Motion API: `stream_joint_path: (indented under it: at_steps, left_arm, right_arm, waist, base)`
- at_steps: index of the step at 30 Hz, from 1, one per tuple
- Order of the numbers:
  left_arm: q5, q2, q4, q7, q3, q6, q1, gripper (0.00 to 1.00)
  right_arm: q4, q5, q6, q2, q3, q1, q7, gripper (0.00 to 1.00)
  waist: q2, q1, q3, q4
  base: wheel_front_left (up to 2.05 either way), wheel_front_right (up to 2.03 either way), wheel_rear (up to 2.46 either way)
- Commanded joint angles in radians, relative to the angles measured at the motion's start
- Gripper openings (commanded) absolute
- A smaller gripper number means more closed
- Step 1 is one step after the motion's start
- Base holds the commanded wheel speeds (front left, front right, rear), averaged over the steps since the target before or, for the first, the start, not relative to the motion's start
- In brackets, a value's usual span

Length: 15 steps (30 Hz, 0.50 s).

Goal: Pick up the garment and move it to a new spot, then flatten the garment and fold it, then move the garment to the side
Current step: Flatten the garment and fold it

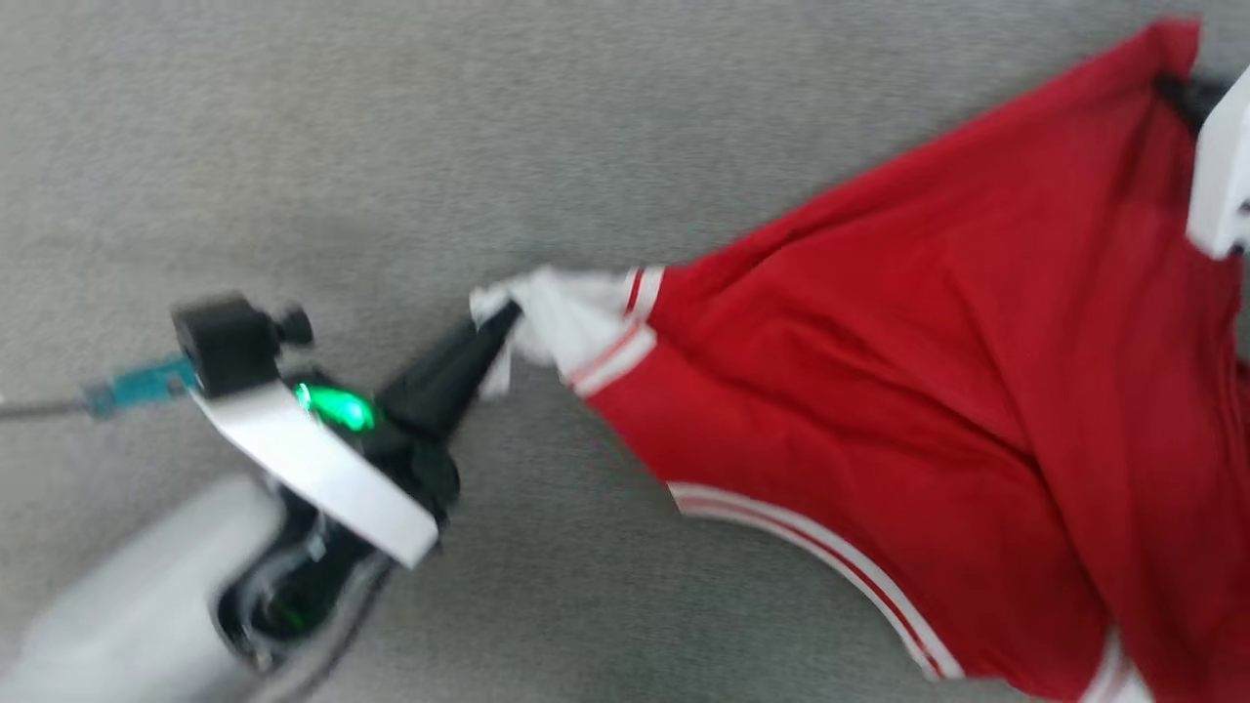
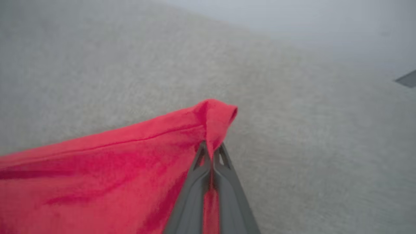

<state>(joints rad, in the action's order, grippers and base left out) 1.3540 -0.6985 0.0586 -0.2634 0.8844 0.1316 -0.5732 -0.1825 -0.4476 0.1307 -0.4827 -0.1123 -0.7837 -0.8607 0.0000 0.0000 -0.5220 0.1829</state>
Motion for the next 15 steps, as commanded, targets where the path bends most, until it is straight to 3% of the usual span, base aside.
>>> stream_joint_path:
  at_steps: [1,7,15]
  left_arm:
    - [0.013,-0.004,-0.004,-0.001,-0.005,-0.002,-0.043,0.0]
    - [0.094,-0.084,-0.075,0.012,-0.044,-0.002,-0.323,0.0]
    - [0.179,-0.077,-0.318,0.061,-0.17,-0.002,-0.701,0.0]
  right_arm:
    - [-0.009,0.01,0.0,0.009,0.021,-0.028,0.03,0.0]
    - [-0.084,0.053,0.0,0.064,0.13,-0.186,0.13,0.0]
    - [-0.188,0.193,0.0,0.193,0.311,-0.455,0.312,0.0]
  waist:
    - [0.0,0.0,0.012,-0.032]
    - [0.0,0.0,-0.021,-0.129]
    - [0.0,0.0,-0.066,-0.206]
  base:
    - [0.0,0.0,0.0]
    - [0.0,0.0,0.0]
    - [0.0,0.0,0.0]
